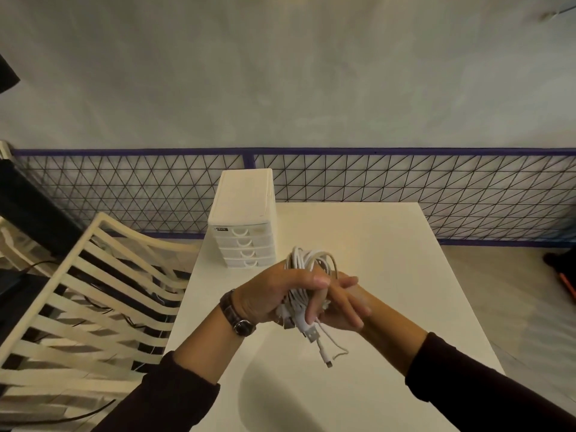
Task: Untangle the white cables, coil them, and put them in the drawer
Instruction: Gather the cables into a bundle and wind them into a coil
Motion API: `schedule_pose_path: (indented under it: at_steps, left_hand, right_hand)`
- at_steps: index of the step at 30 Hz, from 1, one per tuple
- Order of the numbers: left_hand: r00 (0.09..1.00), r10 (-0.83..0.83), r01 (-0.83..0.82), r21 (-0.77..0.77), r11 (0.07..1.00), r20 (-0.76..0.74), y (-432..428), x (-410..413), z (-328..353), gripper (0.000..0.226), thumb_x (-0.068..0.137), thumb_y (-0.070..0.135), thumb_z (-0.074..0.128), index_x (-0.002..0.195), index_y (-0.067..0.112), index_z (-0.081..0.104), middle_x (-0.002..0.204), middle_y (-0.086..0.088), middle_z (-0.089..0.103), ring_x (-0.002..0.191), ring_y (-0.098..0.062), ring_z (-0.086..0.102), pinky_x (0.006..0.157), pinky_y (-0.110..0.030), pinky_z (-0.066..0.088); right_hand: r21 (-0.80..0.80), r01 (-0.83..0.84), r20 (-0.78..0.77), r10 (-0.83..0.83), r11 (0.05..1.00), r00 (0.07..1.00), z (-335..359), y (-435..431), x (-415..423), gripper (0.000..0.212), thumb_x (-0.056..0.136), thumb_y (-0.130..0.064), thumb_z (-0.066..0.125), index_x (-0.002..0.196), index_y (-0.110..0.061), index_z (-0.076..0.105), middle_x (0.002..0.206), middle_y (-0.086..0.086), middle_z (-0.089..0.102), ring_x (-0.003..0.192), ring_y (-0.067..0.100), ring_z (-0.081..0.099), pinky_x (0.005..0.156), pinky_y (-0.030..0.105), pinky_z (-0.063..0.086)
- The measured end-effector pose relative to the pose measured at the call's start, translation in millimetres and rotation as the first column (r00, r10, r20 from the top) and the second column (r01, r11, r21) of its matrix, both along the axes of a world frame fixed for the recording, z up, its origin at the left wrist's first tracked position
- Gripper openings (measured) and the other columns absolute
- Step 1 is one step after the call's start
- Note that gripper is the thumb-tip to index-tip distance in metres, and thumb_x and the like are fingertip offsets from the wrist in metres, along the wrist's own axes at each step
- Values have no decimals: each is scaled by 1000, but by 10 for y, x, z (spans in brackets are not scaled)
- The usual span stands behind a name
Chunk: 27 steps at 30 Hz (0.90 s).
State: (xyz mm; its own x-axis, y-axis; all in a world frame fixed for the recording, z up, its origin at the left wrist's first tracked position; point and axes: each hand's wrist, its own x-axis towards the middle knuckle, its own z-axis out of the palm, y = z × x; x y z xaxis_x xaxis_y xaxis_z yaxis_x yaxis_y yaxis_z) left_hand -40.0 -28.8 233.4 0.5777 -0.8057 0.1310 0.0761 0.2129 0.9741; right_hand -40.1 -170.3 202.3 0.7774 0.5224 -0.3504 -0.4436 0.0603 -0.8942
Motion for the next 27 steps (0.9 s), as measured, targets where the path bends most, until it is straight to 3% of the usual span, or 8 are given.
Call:
schedule_pose_path:
  at_steps: [2,6,9,12,14,18,21,27]
  left_hand:
    - [998,41,-45,-81,996,-56,23,25,9,37,86,39,54,57,21,66,86,-24,69,98,-22,64,109,-38,32]
    - [988,93,-113,-172,979,-122,50,99,-12,39,87,34,52,54,16,63,72,-2,72,80,-17,66,91,-27,44]
    - [982,153,-170,-165,971,-111,46,129,-27,40,86,35,52,52,17,61,62,1,69,71,-15,65,92,-27,43]
    - [976,207,-215,-142,966,-69,43,142,-39,39,86,31,52,50,18,59,57,2,67,66,-15,64,90,-28,44]
    - [965,258,-261,-103,960,-43,33,149,-39,40,85,24,47,48,18,58,54,1,65,63,-16,64,88,-28,45]
    - [940,340,-341,-60,938,-22,24,158,-32,40,83,23,41,47,16,57,54,-1,64,67,-19,65,80,-29,49]
    - [914,405,-404,-50,913,14,16,166,-52,39,84,23,43,51,13,62,62,-5,67,76,-23,67,89,-25,46]
    - [908,414,-414,-16,910,60,29,163,-31,32,86,21,44,89,15,75,105,-1,71,109,-16,62,89,-26,49]
  right_hand:
    - [190,64,-85,-49,980,995,-29,48,10,27,64,-36,80,56,-14,67,56,5,51,52,14,43,49,21,38]
    - [447,96,-211,0,889,978,-27,50,87,37,79,-27,37,53,-15,60,53,10,37,55,18,12,47,23,25]
    - [374,25,-135,28,927,990,1,77,108,69,86,-63,42,97,2,62,75,29,31,65,27,7,54,26,29]
    - [237,2,-125,29,971,992,1,91,106,101,69,-74,58,113,16,46,98,54,31,89,62,37,76,35,37]
    - [209,8,-110,15,978,994,30,89,98,106,68,-73,60,118,18,41,102,43,35,98,55,37,87,42,33]
    - [224,60,-84,-42,973,996,13,37,122,65,92,-53,41,111,8,55,80,21,37,66,29,35,63,30,42]
    - [220,54,-56,-43,974,998,84,-12,115,35,100,-28,30,108,-1,51,76,13,34,56,16,30,48,22,35]
    - [144,-152,32,149,978,988,141,-64,127,29,81,-5,40,107,1,52,73,12,58,52,18,54,50,29,46]
